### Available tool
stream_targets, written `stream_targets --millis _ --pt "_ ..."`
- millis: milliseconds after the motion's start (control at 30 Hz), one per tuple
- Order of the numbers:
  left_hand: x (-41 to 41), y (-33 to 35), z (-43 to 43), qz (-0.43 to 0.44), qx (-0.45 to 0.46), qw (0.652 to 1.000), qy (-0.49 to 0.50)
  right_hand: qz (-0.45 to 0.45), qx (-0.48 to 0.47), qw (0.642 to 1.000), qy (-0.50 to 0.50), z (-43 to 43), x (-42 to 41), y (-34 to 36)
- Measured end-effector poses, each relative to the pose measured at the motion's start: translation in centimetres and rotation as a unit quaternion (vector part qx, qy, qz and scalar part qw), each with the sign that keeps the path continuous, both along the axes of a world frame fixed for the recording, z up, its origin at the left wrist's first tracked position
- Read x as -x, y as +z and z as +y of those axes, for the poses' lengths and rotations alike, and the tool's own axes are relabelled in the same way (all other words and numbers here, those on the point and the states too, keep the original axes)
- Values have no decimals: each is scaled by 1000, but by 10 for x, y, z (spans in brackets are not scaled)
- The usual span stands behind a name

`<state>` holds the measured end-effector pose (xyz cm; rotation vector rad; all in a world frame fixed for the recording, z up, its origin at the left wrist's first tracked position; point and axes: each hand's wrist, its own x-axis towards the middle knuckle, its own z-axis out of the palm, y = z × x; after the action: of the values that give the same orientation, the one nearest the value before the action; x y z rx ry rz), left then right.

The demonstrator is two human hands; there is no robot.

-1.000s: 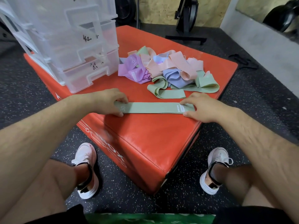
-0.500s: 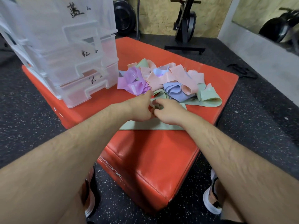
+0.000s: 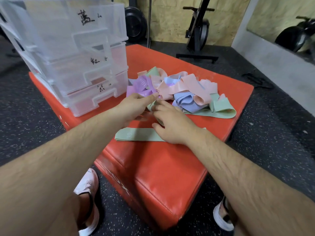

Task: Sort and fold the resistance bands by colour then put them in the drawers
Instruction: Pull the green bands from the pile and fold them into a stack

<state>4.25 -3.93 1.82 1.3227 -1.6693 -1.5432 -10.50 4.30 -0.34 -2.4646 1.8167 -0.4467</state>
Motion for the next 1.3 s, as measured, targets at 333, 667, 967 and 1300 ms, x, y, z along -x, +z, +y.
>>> stream_targets --millis 333,667,967,1300 --pt "-14 6 3 54 16 997 54 -229 -17 972 -49 12 -9 14" --pt "-16 7 5 46 109 991 -56 -642 -125 731 -197 -3 -10 24" --pt "-10 13 15 -46 168 985 -6 -482 19 849 -216 -4 -4 20" --pt "-9 23 19 2 261 965 -33 -417 65 900 -113 3 -9 19"
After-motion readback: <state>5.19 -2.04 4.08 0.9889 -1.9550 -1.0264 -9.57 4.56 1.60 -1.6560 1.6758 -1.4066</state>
